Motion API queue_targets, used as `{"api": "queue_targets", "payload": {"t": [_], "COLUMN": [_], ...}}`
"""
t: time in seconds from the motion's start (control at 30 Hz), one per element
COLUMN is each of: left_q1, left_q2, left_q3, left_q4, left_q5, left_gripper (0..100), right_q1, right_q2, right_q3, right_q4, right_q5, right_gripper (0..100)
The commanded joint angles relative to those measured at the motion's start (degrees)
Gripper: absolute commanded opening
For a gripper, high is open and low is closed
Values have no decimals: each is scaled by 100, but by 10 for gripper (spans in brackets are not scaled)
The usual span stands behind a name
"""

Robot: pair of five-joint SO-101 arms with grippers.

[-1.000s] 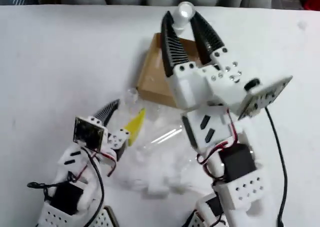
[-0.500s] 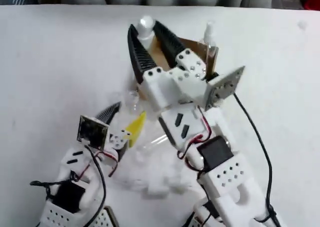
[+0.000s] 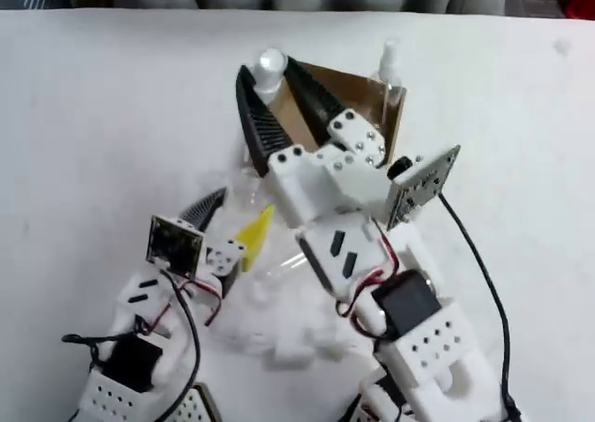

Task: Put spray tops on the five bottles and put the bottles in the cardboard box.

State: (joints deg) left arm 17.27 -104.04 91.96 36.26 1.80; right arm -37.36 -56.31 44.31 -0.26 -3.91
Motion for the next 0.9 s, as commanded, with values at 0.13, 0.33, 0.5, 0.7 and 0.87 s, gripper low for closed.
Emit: {"api": "queue_targets", "payload": {"t": [0.13,0.33,0.5,0.7,0.87], "left_q1": [13,13,13,4,4], "left_q2": [-75,-75,-75,-75,-75], "left_q3": [-62,-62,-62,-62,-62], "left_q4": [-220,-220,-211,-211,-211], "left_q5": [-70,-70,-70,-70,-70], "left_gripper": [20,20,20,20,20], "right_q1": [13,347,356,347,163], "right_q2": [-286,13,189,233,215], "right_q3": [-44,-44,-35,360,774], "right_q4": [673,286,136,119,136], "right_q5": [-369,-448,-527,-527,-527], "right_gripper": [15,15,15,15,15]}}
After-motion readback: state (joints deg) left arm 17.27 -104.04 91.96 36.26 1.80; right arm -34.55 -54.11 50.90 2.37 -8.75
